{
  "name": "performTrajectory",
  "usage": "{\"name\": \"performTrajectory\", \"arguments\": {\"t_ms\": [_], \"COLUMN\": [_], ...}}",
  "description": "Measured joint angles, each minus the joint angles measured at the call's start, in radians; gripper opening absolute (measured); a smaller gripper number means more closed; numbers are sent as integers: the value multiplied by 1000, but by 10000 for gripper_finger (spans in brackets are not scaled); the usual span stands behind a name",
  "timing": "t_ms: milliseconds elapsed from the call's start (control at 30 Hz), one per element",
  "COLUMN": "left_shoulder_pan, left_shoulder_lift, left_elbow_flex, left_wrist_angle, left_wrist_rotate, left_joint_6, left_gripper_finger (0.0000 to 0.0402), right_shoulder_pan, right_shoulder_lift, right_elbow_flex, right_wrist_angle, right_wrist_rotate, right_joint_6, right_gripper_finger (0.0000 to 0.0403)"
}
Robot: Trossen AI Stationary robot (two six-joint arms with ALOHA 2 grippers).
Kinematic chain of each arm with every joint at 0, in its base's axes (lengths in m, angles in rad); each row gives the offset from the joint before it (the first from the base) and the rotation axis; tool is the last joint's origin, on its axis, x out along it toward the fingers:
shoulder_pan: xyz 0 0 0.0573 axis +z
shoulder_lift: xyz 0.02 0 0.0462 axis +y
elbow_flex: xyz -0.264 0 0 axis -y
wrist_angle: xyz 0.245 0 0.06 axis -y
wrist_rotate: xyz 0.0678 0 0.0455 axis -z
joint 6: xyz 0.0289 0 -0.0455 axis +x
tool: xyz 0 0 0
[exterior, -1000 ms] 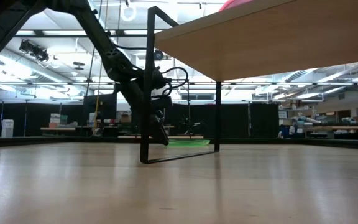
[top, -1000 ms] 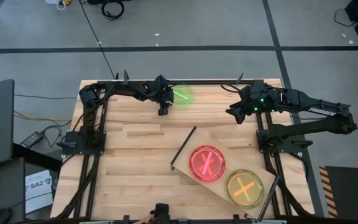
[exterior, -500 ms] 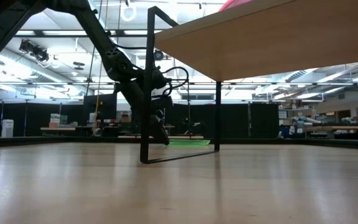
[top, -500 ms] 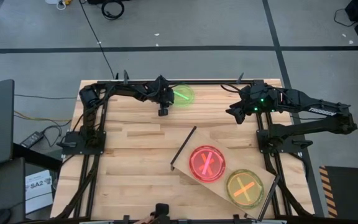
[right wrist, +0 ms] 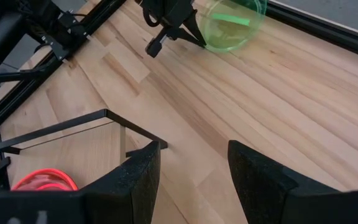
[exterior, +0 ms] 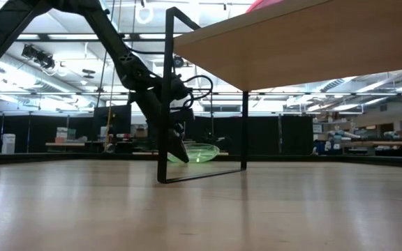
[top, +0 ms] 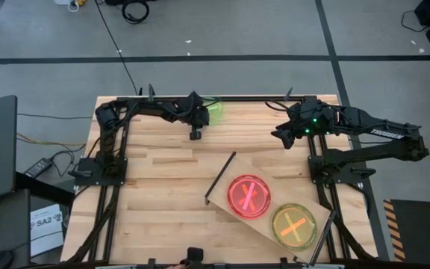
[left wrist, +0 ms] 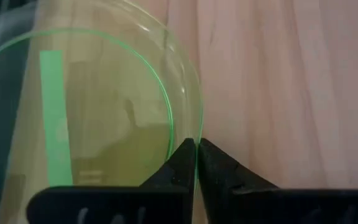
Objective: Place and stack plates onto a shelf
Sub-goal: Stack the transparent green plate on the transparent orange plate on the shelf
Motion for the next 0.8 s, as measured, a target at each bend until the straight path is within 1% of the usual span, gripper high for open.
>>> {"name": "performTrajectory", "arguments": {"t_ms": [200, 433, 633, 800], "left_shoulder_pan": [-21, -39, -41, -51], "left_shoulder_lift": [-9, -31, -78, -144], "left_elbow_flex": [0, -2, -4, -4], "left_wrist_angle": [-28, -69, -121, -152], "left_wrist_rotate": [-15, -44, -63, -73], "left_joint_6": [-9, -12, -18, -40], "left_gripper_finger": [7, 5, 4, 4], "right_shoulder_pan": [0, 0, 0, 1], "right_shoulder_lift": [0, 0, 0, 0], "right_elbow_flex": [0, 0, 0, 0], "right_wrist_angle": [0, 0, 3, 6], "right_wrist_rotate": [0, 0, 0, 0], "right_joint_6": [0, 0, 0, -17], "right_gripper_finger": [194, 194, 194, 194]}}
